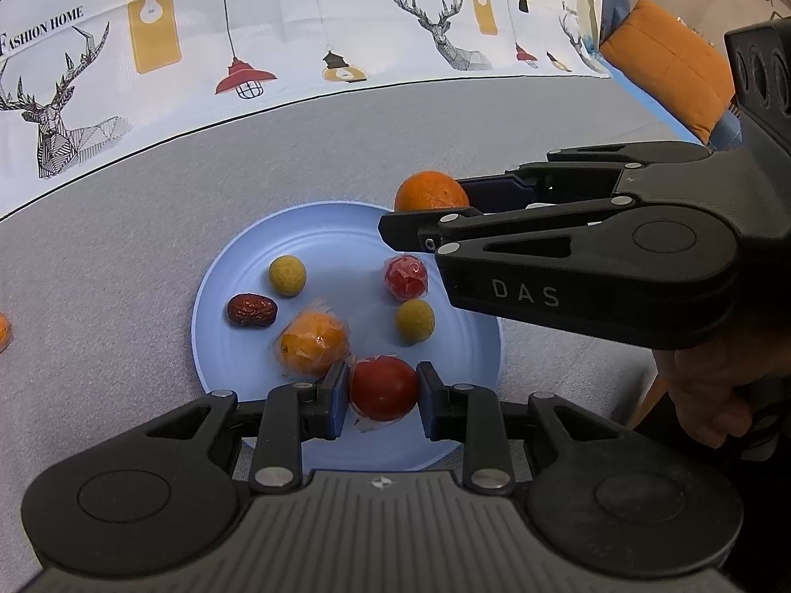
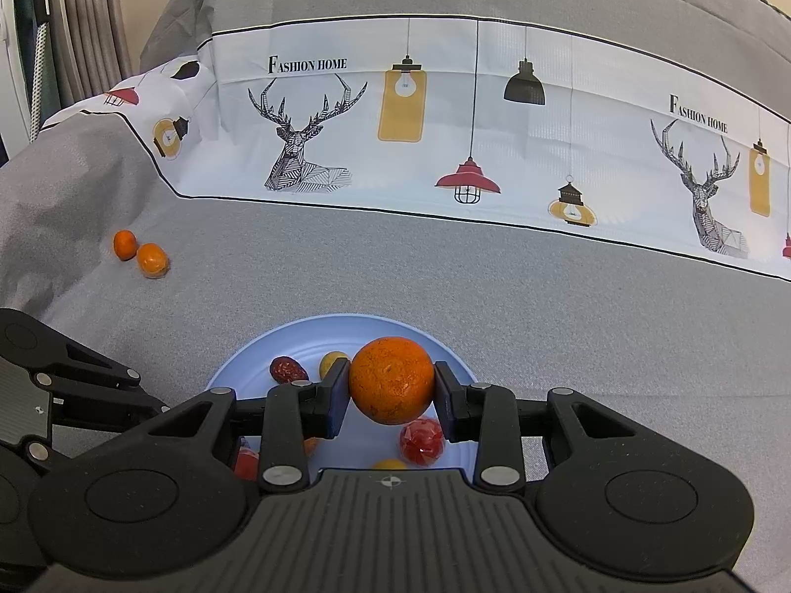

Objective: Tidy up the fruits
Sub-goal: 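Hold the orange above the plate with right tool while left tool holds red fruit, then open the right tool over the plate while the left tool releases the red fruit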

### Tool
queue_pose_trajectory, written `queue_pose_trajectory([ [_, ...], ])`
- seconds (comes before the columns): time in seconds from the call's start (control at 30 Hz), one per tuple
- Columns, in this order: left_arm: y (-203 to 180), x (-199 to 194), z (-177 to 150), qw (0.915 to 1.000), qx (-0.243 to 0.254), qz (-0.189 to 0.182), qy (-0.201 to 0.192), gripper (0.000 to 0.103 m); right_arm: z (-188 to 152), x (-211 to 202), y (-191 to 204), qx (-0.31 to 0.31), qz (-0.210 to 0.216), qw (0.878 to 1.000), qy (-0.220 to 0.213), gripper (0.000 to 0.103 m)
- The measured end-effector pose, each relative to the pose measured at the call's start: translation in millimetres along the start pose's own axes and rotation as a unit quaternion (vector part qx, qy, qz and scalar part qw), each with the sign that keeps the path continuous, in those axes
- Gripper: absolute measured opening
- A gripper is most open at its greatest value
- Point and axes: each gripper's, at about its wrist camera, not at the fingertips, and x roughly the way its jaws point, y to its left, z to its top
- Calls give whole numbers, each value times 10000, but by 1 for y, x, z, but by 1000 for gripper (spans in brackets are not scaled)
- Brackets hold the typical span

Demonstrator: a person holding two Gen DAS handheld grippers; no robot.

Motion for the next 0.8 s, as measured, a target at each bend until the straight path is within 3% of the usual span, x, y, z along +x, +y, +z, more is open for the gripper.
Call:
queue_pose_trajectory([
  [0.8, -1, -1, 1, 10000, -2, -5, -6, 32, -1, 1, 0, -3, -3, 10000, -5, 37],
])
